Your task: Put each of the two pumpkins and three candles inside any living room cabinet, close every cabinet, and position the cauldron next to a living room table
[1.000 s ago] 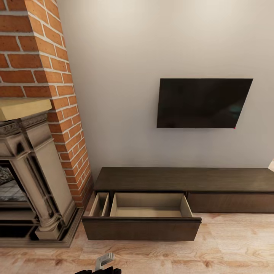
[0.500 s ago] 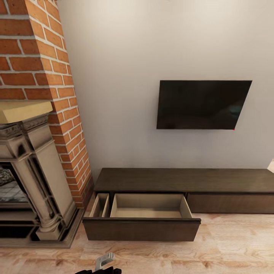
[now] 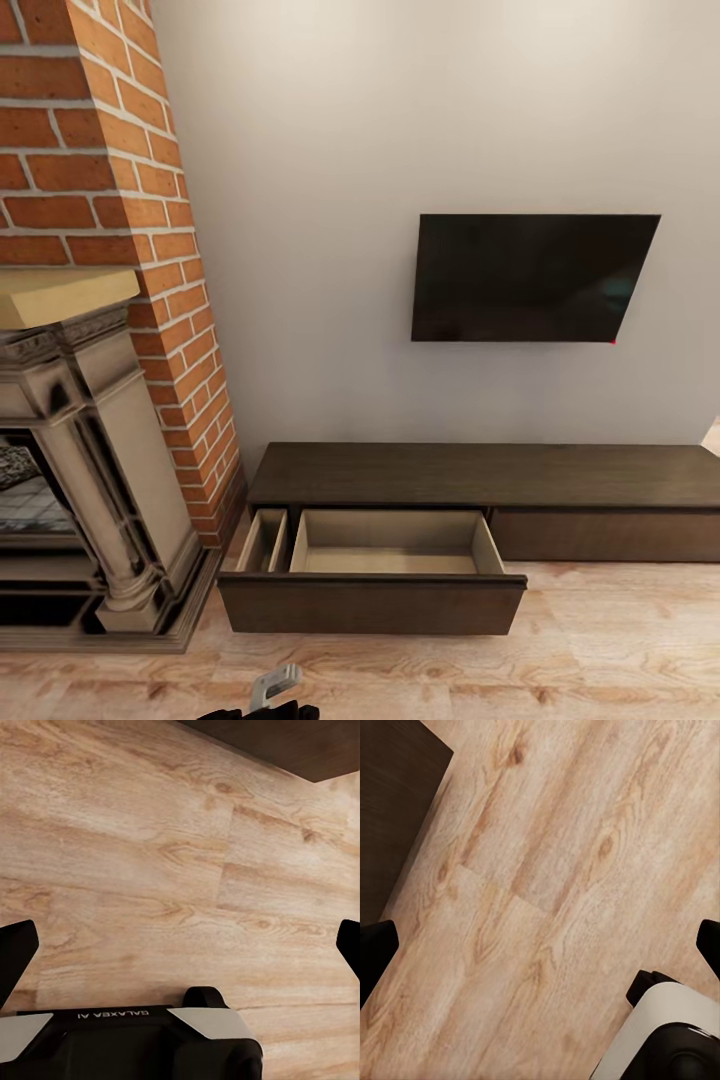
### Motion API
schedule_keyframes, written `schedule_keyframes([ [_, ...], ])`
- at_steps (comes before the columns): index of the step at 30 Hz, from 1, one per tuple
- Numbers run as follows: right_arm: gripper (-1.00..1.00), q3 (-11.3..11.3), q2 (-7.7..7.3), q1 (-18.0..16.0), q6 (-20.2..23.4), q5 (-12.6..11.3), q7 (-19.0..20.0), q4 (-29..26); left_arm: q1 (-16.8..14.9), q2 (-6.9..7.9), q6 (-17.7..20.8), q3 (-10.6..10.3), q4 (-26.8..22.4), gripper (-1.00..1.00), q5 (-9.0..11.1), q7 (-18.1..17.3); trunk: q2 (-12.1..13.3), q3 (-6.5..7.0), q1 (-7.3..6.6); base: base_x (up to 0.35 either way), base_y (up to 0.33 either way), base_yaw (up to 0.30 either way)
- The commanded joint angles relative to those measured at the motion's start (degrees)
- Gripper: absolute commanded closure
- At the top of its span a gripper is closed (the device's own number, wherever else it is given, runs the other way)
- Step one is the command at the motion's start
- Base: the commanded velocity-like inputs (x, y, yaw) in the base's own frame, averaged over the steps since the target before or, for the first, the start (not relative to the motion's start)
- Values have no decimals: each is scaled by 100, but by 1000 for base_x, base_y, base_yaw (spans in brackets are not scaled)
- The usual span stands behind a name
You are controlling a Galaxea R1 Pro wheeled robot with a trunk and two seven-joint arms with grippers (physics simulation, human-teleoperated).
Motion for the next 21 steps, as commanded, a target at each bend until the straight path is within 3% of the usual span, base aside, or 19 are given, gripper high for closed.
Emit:
schedule_keyframes([
  [1,-100,-45,-1,-8,-14,5,44,18,-3,3,25,-20,-7,-100,31,-3,-6,-8,1,0,0,0],
  [11,-100,-45,-1,-8,-17,5,44,18,-3,4,25,-18,-8,-100,31,-10,-6,-8,1,0,0,0],
  [21,-100,-45,-1,-8,-17,5,44,18,-3,4,25,-19,-6,-100,31,-10,395,172,-219,0,0,0],
])
